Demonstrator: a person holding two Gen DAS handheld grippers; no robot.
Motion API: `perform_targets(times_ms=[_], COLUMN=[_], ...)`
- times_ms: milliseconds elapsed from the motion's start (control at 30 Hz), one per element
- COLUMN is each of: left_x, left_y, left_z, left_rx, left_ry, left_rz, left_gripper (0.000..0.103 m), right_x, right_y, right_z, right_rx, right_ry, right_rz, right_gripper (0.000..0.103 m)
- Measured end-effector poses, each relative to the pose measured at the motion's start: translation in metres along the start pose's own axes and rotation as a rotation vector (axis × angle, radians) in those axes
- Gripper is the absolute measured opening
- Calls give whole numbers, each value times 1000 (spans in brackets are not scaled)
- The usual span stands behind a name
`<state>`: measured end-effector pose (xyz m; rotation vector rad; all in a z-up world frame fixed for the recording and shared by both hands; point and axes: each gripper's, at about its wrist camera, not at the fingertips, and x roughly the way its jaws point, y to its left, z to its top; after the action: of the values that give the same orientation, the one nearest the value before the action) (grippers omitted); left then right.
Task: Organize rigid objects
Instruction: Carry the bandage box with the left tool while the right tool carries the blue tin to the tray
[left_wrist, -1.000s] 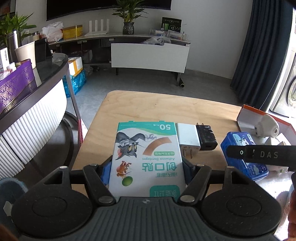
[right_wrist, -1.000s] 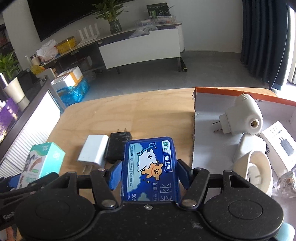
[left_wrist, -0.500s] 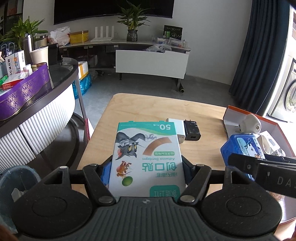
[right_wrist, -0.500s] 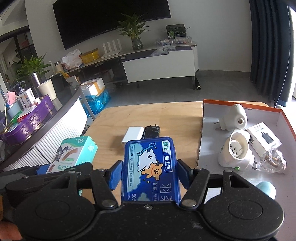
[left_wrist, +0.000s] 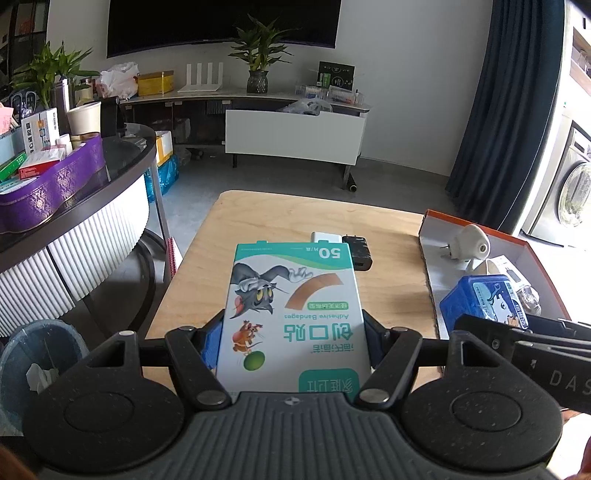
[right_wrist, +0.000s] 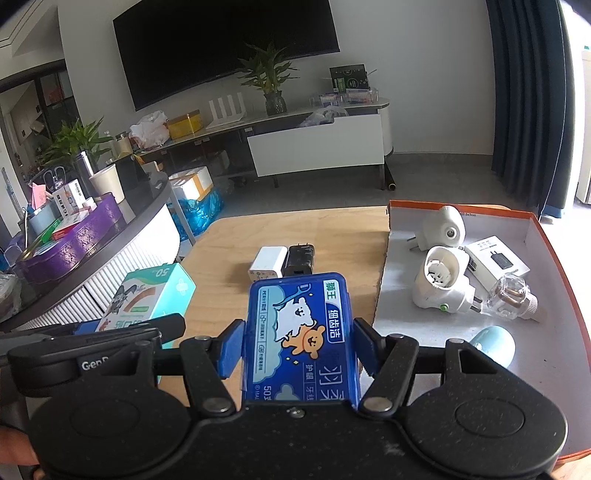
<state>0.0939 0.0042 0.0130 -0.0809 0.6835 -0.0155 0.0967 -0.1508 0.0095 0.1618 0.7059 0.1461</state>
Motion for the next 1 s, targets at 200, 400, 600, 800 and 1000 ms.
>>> perform_targets(times_ms=[200, 400, 600, 800, 1000], left_x=[-13, -21, -28, -38, -47], left_y=[-8, -14, -21, -28, -34], left_z=[-6, -12, -18, -20, -22], left_rx=[9, 22, 37, 48, 40], left_ry=[-14, -22, -30, -45, -59], left_rz=[-13, -22, -31, -45, -71], left_gripper=[71, 71, 71, 71, 71], right_x=[-17, -34, -51, -66, -83], right_y=[-5, -10, -17, -24, -31], right_z=[-5, -10, -17, -21, -21], right_rx=[3, -2, 1, 9, 12], right_ry=[-25, -51, -75, -96, -130], right_rz=[1, 0, -3, -15, -31], right_gripper=[75, 75, 75, 75, 75])
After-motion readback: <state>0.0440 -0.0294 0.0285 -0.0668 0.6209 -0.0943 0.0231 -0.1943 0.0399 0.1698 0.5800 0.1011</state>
